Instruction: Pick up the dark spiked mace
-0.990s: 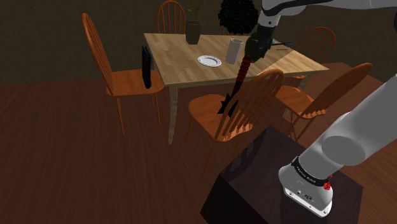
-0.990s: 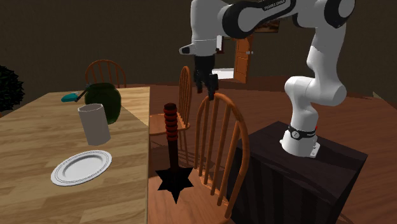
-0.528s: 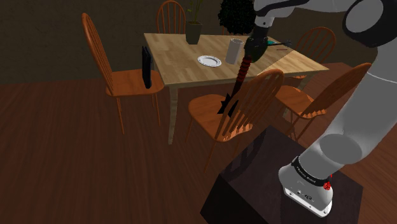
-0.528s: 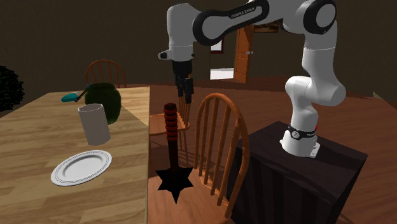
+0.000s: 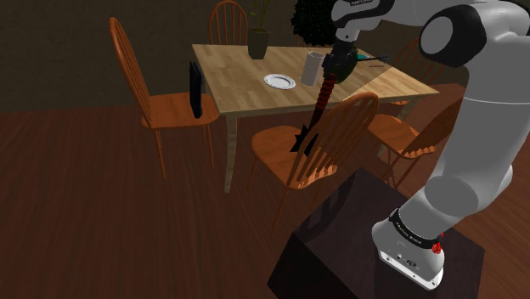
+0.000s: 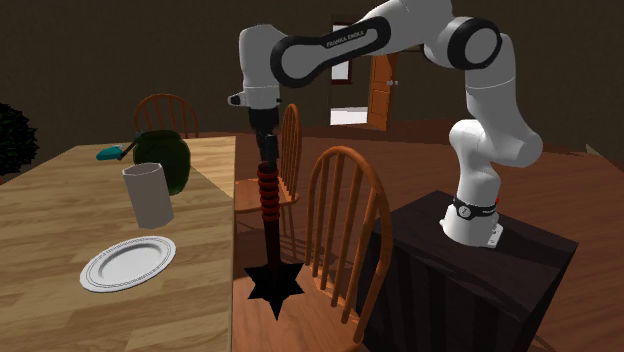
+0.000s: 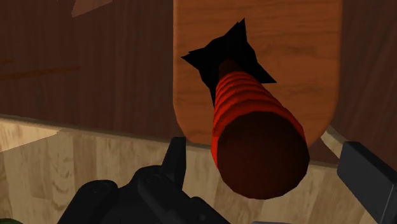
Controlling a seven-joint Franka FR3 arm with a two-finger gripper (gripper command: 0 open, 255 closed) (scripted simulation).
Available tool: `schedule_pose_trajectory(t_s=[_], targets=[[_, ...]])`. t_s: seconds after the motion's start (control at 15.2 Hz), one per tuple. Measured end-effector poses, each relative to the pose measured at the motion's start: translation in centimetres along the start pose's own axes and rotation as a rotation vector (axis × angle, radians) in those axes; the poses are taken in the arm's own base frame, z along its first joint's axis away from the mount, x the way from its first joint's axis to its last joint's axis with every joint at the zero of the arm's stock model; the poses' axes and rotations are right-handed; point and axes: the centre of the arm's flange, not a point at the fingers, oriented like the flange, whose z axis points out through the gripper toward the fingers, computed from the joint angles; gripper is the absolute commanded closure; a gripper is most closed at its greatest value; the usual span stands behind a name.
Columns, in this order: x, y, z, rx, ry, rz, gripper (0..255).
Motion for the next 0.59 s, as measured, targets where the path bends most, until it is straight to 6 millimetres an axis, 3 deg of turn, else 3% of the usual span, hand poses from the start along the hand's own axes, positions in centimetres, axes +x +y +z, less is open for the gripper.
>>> schedule_pose_trajectory(t_s=[0.26,0.33,0.59], targets=[[0.0,-0.1,2.0,0.0,0.0,0.0,0],[0.1,-0.1,2.2,0.0,0.0,0.0,255],[0.1,0.0,2.3,0.0,0.002,0.0,255]])
